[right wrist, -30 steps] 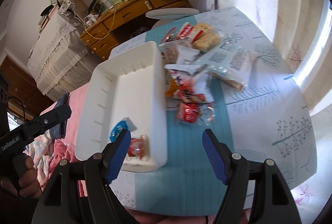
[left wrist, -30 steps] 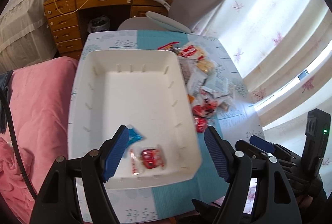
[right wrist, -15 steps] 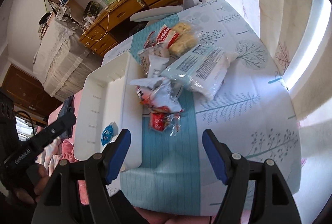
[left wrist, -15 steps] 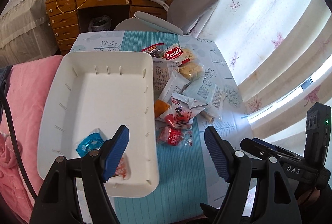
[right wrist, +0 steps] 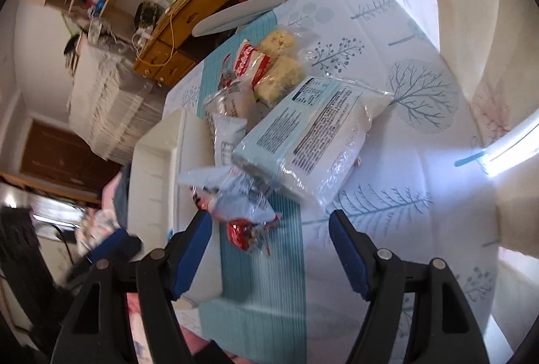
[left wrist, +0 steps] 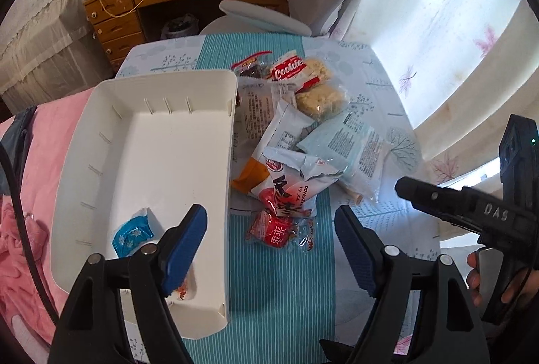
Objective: Organize snacks
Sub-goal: 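Grasp the red-and-white chip bag with the left gripper while the right gripper grasps the clear bread bag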
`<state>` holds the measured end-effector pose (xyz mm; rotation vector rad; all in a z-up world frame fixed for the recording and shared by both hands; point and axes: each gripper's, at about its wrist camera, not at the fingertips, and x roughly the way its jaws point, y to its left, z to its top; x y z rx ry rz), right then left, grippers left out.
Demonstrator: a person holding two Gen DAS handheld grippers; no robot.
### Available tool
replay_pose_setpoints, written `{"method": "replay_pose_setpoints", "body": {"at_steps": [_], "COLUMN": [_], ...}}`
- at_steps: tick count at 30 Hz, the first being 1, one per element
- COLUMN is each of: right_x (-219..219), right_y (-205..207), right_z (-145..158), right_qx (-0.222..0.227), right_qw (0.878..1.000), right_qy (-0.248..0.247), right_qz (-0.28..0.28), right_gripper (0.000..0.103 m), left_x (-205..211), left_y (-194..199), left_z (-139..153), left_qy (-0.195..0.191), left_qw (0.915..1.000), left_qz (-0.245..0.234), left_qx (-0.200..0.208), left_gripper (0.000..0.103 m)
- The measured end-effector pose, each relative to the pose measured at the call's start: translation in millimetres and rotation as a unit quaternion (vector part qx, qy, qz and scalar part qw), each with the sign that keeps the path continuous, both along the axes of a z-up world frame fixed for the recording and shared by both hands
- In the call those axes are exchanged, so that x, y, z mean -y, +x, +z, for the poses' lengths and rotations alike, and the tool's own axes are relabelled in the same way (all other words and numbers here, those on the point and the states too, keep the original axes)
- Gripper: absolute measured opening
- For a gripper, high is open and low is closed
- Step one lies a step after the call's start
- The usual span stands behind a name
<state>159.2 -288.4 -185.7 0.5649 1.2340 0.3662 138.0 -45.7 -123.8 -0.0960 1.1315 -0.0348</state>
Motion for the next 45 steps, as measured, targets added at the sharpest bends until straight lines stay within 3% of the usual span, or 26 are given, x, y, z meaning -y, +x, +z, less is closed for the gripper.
{"method": "replay_pose_setpoints", "body": {"at_steps": [3, 5, 16, 27, 29, 33, 36, 40, 45], "right_x": [8, 14, 21, 11, 7, 5, 8, 15, 22], "right_y": [12, 19, 44, 71, 76, 80, 80, 77, 74], "right_z": [-16, -27, -79, -93, -93, -95, -96, -99, -99], "right_qx": [-0.029, -0.052, -0.136, -0.154, -0.155, -0.159, -0.164, -0.172, -0.177], "right_qw": [0.999, 0.998, 0.981, 0.98, 0.981, 0.982, 0.982, 0.981, 0.981], "right_qy": [0.021, 0.041, 0.122, 0.102, 0.099, 0.084, 0.079, 0.074, 0.066], "right_qz": [-0.01, -0.023, -0.069, -0.07, -0.065, -0.054, -0.054, -0.055, -0.049], "right_gripper": [0.089, 0.089, 0.089, 0.088, 0.082, 0.079, 0.066, 0.048, 0.034], "left_x": [5, 8, 27, 37, 38, 40, 43, 46, 49], "left_y": [6, 10, 31, 57, 62, 71, 77, 82, 85], "left_z": [-11, -18, -52, -84, -87, -94, -100, -104, -105], "left_qy": [0.009, 0.009, 0.025, 0.032, 0.032, 0.037, 0.046, 0.048, 0.064], "left_qw": [0.9997, 0.9994, 0.9976, 0.995, 0.9949, 0.9945, 0.9939, 0.9934, 0.9926], "left_qz": [0.019, 0.028, 0.034, 0.04, 0.042, 0.041, 0.041, 0.041, 0.037], "left_qx": [-0.01, -0.019, -0.054, -0.086, -0.086, -0.089, -0.092, -0.096, -0.096], "left_gripper": [0.083, 0.088, 0.088, 0.088, 0.088, 0.085, 0.076, 0.054, 0.048]}}
